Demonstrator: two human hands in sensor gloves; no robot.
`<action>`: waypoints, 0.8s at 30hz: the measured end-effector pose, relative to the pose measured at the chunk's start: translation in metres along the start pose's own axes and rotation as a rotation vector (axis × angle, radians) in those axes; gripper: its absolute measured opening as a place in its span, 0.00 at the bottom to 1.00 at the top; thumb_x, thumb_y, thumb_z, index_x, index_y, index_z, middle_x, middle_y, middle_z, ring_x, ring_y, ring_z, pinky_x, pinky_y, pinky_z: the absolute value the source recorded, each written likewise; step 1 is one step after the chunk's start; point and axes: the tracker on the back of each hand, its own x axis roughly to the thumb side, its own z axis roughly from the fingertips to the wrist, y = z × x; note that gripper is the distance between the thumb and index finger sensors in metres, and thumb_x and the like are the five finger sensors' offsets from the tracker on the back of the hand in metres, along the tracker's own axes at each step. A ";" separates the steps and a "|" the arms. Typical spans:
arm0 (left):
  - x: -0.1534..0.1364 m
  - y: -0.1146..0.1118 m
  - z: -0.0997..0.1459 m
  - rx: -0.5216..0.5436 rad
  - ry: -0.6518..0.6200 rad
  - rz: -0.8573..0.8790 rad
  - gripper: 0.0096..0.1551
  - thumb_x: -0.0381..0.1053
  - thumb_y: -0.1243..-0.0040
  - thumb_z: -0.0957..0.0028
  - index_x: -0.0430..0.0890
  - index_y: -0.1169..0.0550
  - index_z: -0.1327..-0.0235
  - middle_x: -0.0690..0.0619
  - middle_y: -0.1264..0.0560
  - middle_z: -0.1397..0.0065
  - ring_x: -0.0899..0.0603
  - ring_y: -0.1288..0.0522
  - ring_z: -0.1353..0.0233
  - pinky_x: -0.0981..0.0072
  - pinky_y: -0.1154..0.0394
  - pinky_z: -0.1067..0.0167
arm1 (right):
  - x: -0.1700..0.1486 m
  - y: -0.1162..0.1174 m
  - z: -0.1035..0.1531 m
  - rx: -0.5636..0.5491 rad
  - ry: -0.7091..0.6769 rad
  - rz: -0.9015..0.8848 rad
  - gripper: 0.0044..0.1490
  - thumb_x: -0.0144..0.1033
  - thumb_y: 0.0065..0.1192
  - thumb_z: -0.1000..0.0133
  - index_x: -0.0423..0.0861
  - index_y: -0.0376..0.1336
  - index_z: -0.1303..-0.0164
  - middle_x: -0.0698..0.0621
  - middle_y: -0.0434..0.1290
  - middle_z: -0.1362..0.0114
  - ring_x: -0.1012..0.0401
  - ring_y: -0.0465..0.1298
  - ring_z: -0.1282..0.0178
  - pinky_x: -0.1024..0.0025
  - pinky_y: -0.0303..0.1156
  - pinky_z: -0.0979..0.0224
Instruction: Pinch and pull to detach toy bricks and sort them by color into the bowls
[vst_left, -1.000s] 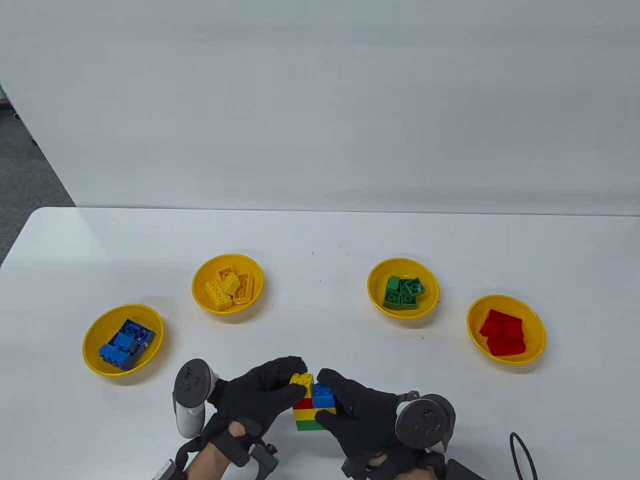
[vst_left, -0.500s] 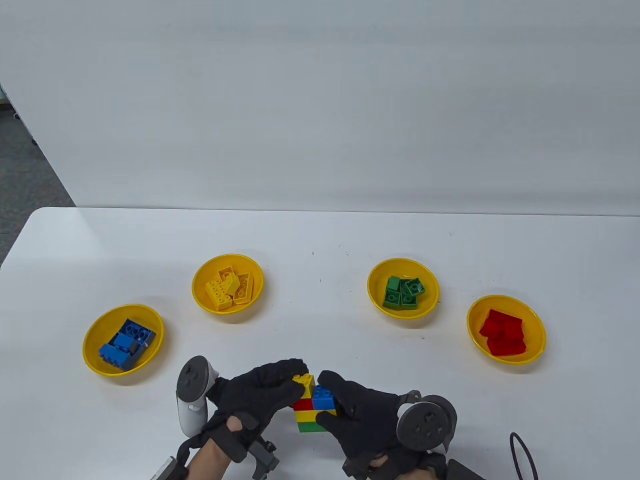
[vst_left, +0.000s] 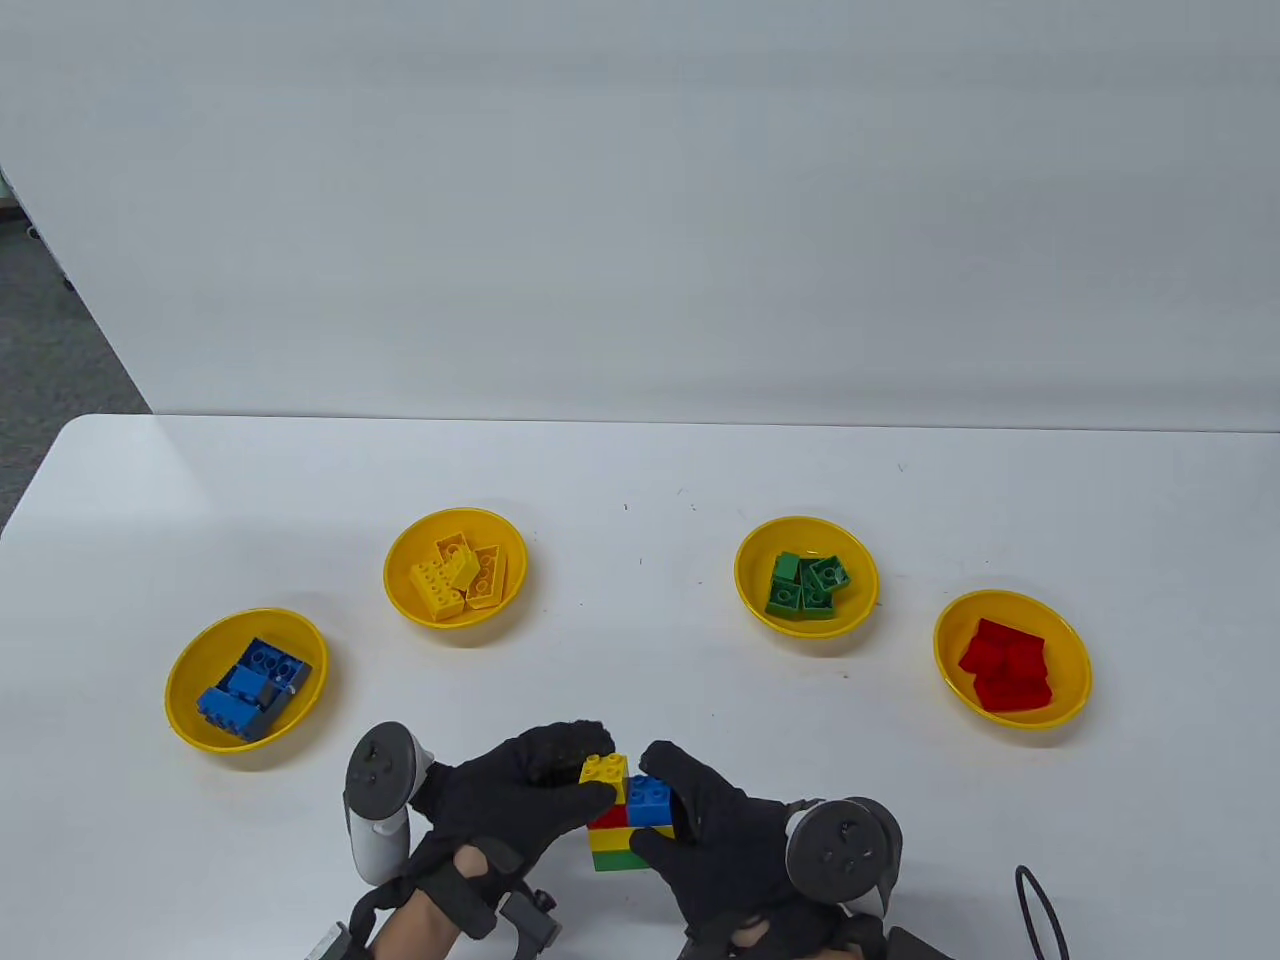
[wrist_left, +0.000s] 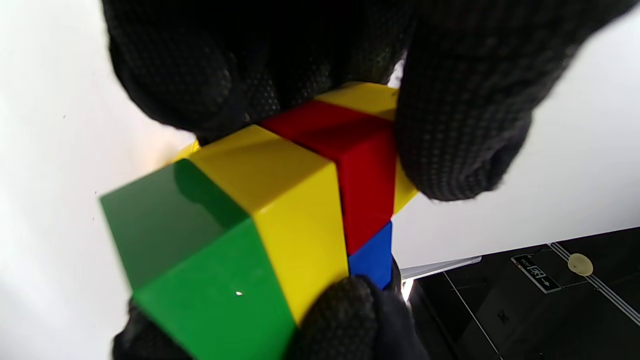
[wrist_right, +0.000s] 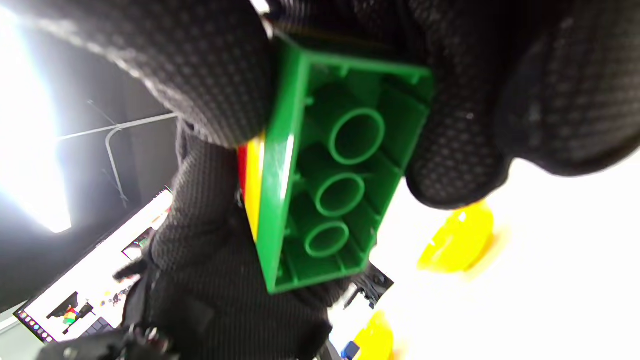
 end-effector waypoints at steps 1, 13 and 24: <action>0.000 -0.001 0.001 0.010 -0.005 0.004 0.39 0.59 0.11 0.64 0.45 0.16 0.42 0.41 0.13 0.43 0.33 0.14 0.45 0.45 0.14 0.51 | -0.002 0.000 0.000 -0.007 0.030 -0.039 0.44 0.39 0.73 0.56 0.32 0.60 0.34 0.33 0.75 0.42 0.43 0.87 0.60 0.42 0.85 0.64; 0.001 -0.010 0.004 0.009 -0.025 0.009 0.37 0.62 0.13 0.61 0.46 0.16 0.43 0.42 0.13 0.42 0.34 0.15 0.43 0.39 0.21 0.46 | -0.001 -0.004 0.004 -0.159 0.054 -0.241 0.42 0.38 0.83 0.62 0.35 0.68 0.41 0.34 0.80 0.46 0.43 0.82 0.60 0.40 0.77 0.57; -0.017 -0.015 0.001 0.030 0.075 0.252 0.34 0.60 0.08 0.66 0.45 0.12 0.50 0.44 0.09 0.48 0.35 0.11 0.48 0.43 0.16 0.48 | 0.006 -0.011 0.001 -0.162 -0.073 -0.175 0.40 0.39 0.84 0.63 0.37 0.69 0.43 0.35 0.80 0.46 0.45 0.82 0.60 0.42 0.78 0.54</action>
